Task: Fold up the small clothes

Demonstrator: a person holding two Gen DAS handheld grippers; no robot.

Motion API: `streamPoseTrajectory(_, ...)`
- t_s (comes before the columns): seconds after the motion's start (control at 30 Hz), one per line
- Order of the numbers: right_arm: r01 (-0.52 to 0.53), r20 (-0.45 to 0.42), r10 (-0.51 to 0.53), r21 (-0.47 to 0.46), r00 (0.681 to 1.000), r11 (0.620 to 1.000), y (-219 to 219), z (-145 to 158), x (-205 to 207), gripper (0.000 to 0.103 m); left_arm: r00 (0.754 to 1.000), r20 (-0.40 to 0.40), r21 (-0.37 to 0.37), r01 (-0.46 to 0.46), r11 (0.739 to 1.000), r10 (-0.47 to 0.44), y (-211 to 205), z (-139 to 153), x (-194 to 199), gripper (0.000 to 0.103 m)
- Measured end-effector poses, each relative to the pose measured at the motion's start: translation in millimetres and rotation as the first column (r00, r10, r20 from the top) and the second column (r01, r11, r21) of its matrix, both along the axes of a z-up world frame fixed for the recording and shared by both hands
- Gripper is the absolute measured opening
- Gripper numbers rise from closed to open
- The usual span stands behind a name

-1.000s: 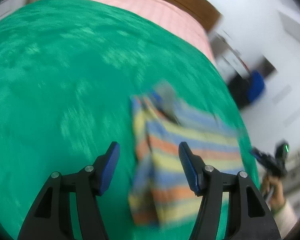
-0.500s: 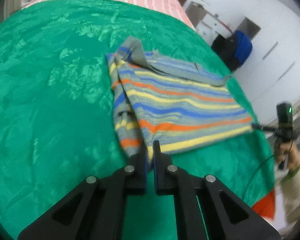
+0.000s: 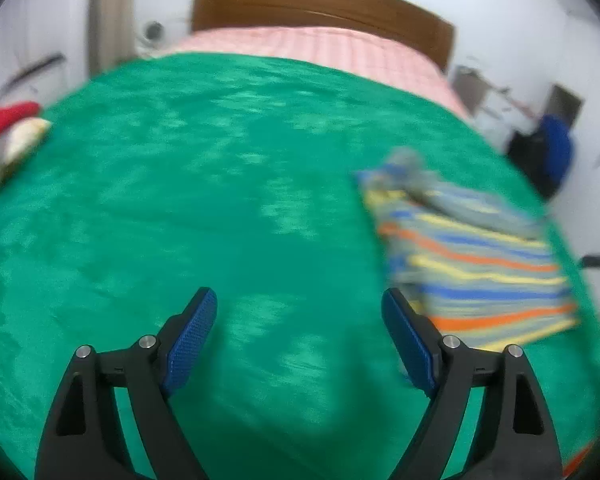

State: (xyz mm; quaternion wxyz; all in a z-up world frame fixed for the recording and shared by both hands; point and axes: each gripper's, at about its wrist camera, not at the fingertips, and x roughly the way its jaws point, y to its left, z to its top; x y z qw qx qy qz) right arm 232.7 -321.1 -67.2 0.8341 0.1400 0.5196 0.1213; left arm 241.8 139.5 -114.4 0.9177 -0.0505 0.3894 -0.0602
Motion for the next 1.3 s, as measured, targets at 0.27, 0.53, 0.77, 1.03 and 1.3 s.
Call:
streamPoseTrajectory(0.27,0.097,-0.114,-0.089,0.064,0.989,0.993,35,-83,164,0.027,1.000,0.003,0.122,-0.017,0.992,0.017,-15,-48,3,0.093)
streamPoseTrajectory(0.53,0.026,0.055,-0.035,0.156,0.998,0.987,81,-39,171,0.037,1.000,0.025,0.090,-0.018,0.996,0.016,-4,-50,-3,0.095)
streamPoseTrajectory(0.77,-0.258,-0.059,0.263,0.081,0.963,0.963,196,-84,183,0.049,0.999,0.033,0.095,-0.021,0.995,0.018,-5,-48,-6,0.096)
streamPoseTrajectory(1.03,-0.145,0.124,0.130,0.116,0.984,0.983,217,-56,178,0.049,0.999,0.038,0.076,-0.019,0.997,0.016,-2,-48,-8,0.096)
streamPoseTrajectory(1.3,-0.438,0.036,0.440,-0.045,0.897,0.898,227,-77,7,0.049,0.999,0.036,0.083,-0.020,0.996,0.017,-2,-48,-8,0.096)
